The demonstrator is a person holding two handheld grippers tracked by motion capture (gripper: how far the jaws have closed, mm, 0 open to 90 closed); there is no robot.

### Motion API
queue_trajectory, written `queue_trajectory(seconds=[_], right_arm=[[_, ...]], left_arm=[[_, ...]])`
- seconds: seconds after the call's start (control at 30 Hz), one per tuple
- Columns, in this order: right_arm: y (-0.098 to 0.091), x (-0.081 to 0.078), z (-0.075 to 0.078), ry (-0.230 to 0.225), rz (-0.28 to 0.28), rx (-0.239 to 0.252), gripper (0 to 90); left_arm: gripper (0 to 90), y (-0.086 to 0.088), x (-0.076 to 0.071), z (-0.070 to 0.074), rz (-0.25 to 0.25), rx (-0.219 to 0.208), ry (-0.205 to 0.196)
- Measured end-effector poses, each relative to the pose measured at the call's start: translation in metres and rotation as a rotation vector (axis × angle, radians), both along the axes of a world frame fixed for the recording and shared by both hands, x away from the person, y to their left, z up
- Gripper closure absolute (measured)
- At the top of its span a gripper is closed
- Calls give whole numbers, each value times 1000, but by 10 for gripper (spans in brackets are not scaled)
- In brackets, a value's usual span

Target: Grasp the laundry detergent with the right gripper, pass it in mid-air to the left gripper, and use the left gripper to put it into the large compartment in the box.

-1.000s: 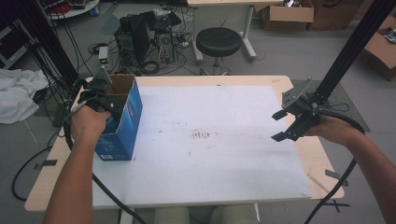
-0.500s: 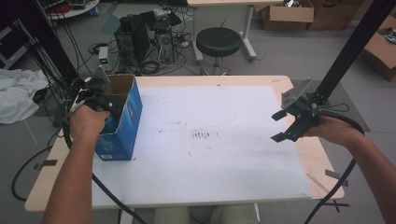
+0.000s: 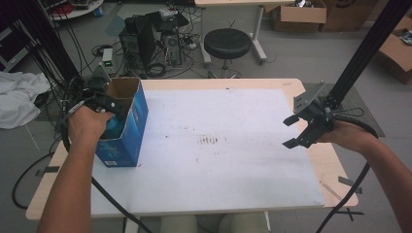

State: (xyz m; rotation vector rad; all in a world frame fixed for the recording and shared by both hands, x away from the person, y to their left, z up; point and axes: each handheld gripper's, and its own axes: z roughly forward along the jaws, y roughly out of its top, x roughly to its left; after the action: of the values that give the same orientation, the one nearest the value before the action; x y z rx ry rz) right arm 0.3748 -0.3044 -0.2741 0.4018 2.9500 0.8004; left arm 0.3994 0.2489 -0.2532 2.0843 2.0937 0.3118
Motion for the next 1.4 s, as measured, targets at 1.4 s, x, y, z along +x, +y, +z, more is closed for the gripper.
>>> queue_trajectory(seconds=[1.4], right_arm=[[4,-7,12,-19,-3,5,169]], left_arm=[[192,-86,-6,76,-309,30,-131]])
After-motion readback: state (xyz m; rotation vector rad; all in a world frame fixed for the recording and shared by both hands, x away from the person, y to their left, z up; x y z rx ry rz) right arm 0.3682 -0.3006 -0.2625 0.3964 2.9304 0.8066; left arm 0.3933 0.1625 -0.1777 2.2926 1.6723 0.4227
